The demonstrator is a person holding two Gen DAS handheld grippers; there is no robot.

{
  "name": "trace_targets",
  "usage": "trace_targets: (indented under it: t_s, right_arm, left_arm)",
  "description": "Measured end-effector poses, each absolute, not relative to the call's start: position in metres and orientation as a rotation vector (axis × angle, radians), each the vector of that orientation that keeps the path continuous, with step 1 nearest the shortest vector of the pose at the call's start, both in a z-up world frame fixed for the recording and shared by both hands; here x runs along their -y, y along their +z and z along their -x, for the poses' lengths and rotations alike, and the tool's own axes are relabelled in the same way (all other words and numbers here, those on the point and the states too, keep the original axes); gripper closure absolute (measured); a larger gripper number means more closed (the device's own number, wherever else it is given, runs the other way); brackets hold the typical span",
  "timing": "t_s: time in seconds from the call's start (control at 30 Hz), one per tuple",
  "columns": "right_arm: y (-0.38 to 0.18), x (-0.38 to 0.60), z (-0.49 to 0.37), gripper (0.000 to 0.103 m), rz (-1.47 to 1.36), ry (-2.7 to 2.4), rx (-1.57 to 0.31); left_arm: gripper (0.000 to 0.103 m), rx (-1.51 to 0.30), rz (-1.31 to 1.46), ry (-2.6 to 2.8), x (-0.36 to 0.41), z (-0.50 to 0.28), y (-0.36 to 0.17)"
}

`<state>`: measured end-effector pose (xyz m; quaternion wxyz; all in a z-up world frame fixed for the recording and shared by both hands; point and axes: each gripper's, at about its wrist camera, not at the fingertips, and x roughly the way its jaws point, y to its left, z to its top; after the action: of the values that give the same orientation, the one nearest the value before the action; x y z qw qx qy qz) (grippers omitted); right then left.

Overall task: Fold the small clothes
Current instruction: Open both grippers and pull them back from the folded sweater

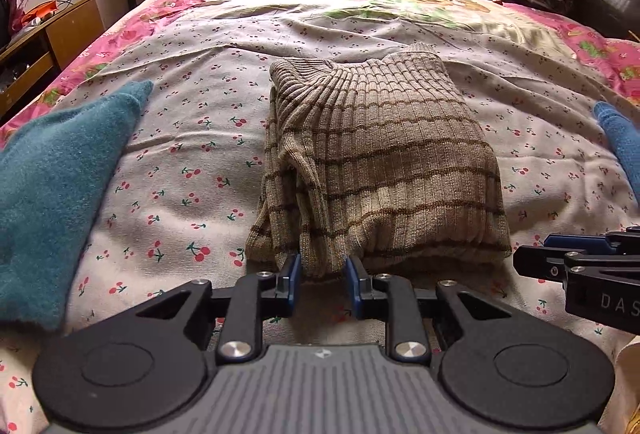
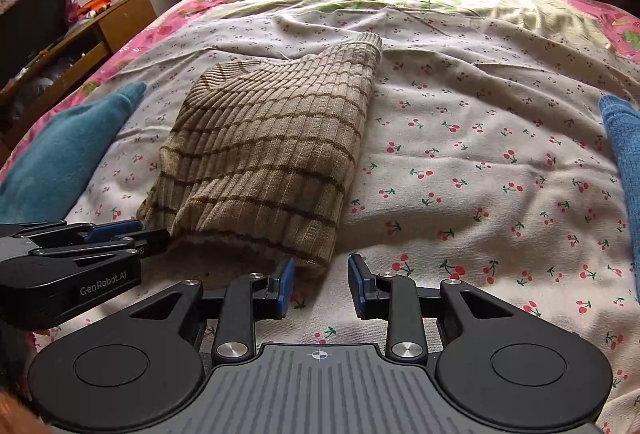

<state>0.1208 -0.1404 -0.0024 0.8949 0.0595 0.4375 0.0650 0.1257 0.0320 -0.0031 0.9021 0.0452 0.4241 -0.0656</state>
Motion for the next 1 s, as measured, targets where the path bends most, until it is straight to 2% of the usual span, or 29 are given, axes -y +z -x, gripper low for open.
trace_targets:
  t_s: [0.47,0.8,1.0]
  right_arm:
    - [0.02,0.135,-0.098,0.072,-0.153,0.16,-0.859]
    - [0.02,0.133,-0.085,0.072,-0.173,0.167,-0.859]
    - [0.019,0.132,-0.082,0.072,-0.178,0.17,-0.862]
  left_arm:
    - [0.065,-0.88,-0.099,-0.162,-0.029,-0.102,0.006]
    - [0.052,-0.879,-0.105,-0.171,-0.025,-0.089,0.011]
    - [0.051,-0.882,-0.102,-0.172,-0.024,-0.087,0.011]
